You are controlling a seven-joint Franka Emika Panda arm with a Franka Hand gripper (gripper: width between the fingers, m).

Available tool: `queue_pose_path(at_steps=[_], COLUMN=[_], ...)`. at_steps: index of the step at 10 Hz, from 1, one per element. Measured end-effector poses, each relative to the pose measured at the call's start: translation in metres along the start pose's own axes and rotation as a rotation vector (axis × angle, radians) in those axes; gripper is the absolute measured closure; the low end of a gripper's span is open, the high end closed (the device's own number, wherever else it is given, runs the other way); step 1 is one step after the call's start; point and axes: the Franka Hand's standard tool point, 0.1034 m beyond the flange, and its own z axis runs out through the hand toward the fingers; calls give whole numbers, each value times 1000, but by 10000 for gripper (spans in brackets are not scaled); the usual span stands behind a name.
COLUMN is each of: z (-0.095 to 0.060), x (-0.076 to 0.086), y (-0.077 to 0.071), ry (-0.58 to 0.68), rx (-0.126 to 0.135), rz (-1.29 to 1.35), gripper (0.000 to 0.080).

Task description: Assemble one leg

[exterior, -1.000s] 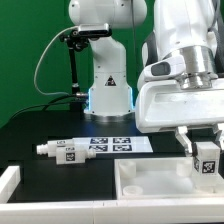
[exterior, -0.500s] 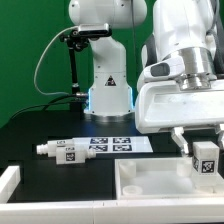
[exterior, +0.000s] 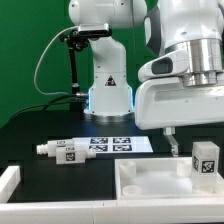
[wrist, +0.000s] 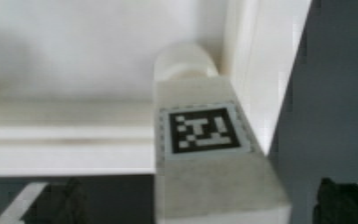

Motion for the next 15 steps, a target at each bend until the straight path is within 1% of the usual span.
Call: queue_pose_path(at_steps=[1,2,3,5,6,7,8,9,11,13,15], z=[4,4,4,5,5,5,5,5,6,6,6], x=[-3,-2,0,0,0,0,0,-1,-2,-1,-3], y=[-7,-10,-8,-8,-7,-6,-6,-5,-3,-2,-3], ry=[-102,-147,-144,-143,-143,-143,-136,-98,-71,-65,-76], rx=[3,5,4,3,-3,-8,-14,-27,-43,-42,-33], rz=[19,16,24,41,104,173,248,347,622,966,1250], gripper=[151,151,151,409,409,511,511,511,511,511,511])
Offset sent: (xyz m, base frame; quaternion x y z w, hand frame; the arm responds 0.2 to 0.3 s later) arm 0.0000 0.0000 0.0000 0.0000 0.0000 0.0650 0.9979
